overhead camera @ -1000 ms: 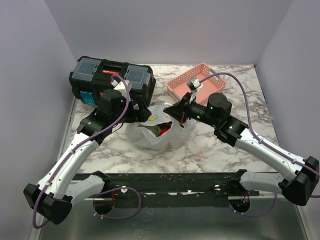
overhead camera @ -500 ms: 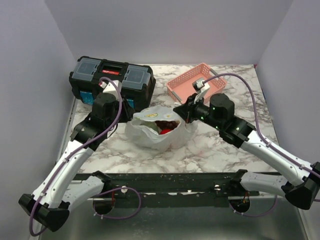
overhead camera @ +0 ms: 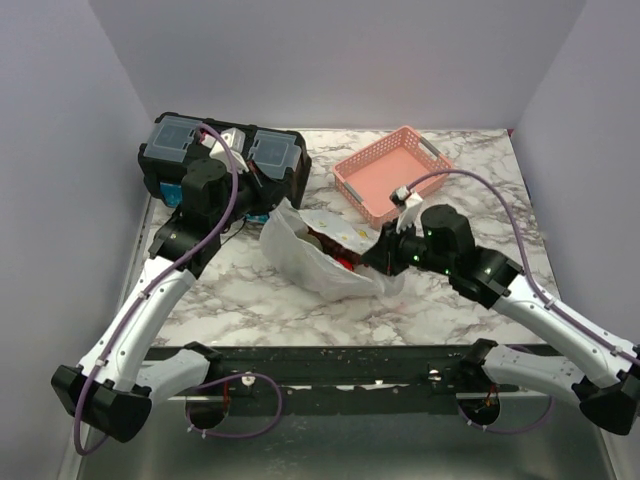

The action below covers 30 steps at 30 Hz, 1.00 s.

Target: Take the fake fruits out of the plastic bag

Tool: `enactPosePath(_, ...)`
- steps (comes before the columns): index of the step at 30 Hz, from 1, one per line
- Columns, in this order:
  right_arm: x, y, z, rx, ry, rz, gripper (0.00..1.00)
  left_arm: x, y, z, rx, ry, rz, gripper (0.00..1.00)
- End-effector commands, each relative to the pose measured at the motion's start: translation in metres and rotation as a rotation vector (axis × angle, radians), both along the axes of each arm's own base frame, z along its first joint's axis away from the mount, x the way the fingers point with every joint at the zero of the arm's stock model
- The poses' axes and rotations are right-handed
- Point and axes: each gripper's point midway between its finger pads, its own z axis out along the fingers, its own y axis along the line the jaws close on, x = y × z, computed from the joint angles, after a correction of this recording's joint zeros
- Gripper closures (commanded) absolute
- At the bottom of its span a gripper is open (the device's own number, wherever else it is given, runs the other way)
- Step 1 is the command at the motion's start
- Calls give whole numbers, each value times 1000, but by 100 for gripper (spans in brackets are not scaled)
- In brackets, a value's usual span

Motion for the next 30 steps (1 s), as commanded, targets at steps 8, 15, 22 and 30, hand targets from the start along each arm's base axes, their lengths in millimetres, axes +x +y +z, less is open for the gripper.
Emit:
enactPosePath(8, -60, 20, -62, 125, 316, 187, 75, -5, 20, 22, 7, 2, -90, 100)
enactPosePath(15, -48, 14, -23, 73, 242, 155, 52, -24, 16, -17, 25, 75, -155, 100)
enactPosePath(22, -21, 34, 18, 134, 176, 120, 34, -36, 21, -29, 35, 85, -152, 100)
enactPosePath(30, 4, 83, 37, 122, 146, 197, 29, -44, 19, -23, 5, 59, -166, 100)
